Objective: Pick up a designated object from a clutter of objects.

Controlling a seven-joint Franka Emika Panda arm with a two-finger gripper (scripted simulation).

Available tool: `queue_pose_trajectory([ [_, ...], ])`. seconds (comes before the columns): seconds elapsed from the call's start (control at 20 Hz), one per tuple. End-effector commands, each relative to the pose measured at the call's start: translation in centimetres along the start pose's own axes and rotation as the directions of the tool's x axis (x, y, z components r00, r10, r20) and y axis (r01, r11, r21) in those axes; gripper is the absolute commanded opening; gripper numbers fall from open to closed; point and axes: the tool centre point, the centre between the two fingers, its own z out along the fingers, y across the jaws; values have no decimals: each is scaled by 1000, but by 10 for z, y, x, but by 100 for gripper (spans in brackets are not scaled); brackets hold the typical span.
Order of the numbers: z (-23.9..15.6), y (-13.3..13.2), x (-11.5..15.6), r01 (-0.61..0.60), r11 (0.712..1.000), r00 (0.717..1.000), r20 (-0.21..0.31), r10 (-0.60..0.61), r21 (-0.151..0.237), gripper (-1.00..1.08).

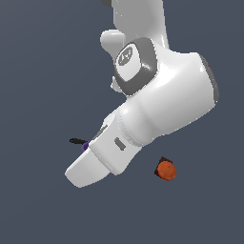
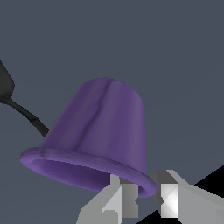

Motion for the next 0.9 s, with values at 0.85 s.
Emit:
queue_pose_trajectory([
  [0.85, -97, -3, -49, -192, 973, 981, -59, 186, -131, -100],
])
